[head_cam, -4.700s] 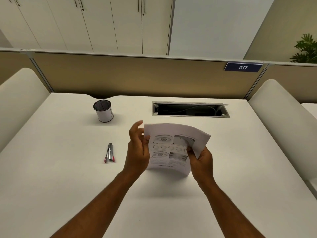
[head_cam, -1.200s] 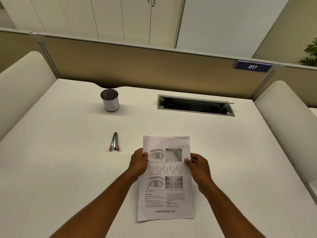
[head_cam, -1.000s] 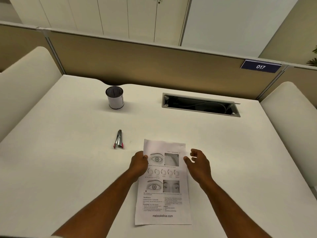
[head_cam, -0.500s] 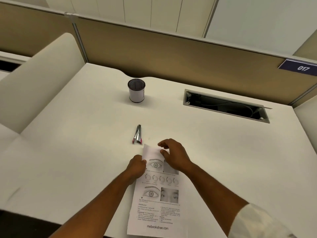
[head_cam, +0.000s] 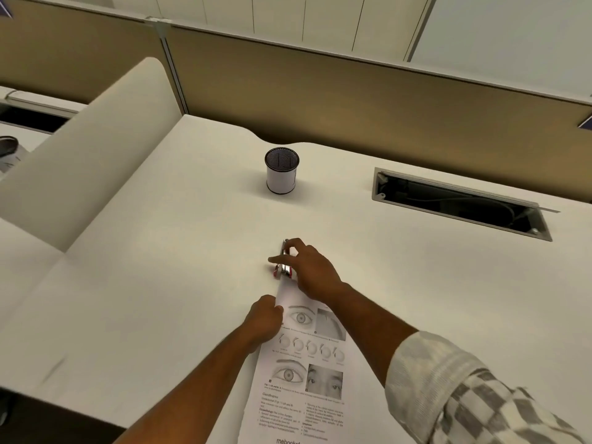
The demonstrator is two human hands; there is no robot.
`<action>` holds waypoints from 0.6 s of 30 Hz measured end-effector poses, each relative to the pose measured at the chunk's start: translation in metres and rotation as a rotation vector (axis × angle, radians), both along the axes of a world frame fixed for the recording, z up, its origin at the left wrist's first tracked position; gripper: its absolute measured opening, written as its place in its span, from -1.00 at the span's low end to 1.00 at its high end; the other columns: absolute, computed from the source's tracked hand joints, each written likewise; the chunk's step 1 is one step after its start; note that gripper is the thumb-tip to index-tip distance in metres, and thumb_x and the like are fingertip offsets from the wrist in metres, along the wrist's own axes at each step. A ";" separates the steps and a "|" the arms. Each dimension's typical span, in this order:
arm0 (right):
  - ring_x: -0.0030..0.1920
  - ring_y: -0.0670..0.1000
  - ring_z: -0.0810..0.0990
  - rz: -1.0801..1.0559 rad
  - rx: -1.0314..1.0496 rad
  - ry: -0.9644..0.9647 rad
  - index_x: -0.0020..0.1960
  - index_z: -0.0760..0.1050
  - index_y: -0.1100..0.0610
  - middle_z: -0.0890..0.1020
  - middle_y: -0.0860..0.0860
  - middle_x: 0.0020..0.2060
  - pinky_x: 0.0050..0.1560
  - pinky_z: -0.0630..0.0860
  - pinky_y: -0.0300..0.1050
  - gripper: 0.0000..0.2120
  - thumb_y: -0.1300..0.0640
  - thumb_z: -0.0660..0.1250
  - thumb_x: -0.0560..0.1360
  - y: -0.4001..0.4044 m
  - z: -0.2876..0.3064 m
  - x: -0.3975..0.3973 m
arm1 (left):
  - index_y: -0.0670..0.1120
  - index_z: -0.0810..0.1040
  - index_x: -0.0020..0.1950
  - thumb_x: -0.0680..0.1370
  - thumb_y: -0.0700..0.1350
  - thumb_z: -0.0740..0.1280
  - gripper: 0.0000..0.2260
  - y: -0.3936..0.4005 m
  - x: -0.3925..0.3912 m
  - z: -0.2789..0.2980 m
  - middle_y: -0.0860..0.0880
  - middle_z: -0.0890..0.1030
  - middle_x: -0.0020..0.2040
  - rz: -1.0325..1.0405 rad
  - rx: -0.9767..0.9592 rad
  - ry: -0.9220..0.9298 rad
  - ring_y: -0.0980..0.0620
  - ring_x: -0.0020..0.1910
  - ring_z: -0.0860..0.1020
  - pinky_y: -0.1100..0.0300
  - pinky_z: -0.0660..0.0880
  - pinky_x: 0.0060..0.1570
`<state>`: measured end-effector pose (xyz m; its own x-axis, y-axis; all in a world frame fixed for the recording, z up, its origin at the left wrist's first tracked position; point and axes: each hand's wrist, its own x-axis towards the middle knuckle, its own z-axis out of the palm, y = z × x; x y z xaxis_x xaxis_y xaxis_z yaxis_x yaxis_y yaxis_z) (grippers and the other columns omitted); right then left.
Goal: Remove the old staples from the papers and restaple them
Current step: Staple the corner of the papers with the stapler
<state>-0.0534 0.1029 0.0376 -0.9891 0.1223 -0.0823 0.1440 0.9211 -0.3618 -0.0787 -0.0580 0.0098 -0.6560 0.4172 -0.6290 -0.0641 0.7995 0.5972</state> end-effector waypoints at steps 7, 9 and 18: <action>0.07 0.11 0.51 -0.051 0.129 0.065 0.28 0.60 -0.14 0.49 -0.01 0.24 -0.10 0.51 -0.01 -0.66 0.08 0.45 0.52 0.009 -0.007 -0.002 | -0.24 0.45 0.34 0.71 -0.13 0.12 -0.71 -0.002 0.001 -0.005 -0.21 0.54 0.30 -0.017 0.011 0.016 -0.16 0.21 0.55 0.09 0.45 0.11; 0.11 0.11 0.50 -0.114 0.163 0.076 0.26 0.61 -0.12 0.49 0.00 0.23 -0.06 0.49 0.00 -0.69 -0.04 0.45 0.52 0.015 -0.009 0.003 | -0.23 0.48 0.30 0.71 -0.13 0.12 -0.73 -0.001 0.002 -0.005 -0.20 0.57 0.25 -0.022 0.020 0.031 -0.14 0.15 0.56 0.08 0.47 0.08; 0.16 -0.01 0.62 -0.355 -0.073 0.073 0.22 0.59 0.03 0.72 -0.10 0.09 0.18 0.52 -0.01 -0.80 0.08 0.36 0.60 0.049 -0.015 0.058 | -0.23 0.53 0.21 0.71 -0.17 0.10 -0.75 0.007 0.011 0.009 -0.20 0.63 0.14 -0.067 0.073 0.106 -0.15 0.06 0.63 0.11 0.52 -0.08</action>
<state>0.0046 0.1516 0.0231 -0.8895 0.4556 -0.0348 0.4218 0.7894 -0.4460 -0.0677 -0.0508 0.0193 -0.6861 0.5047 -0.5240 0.0543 0.7537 0.6549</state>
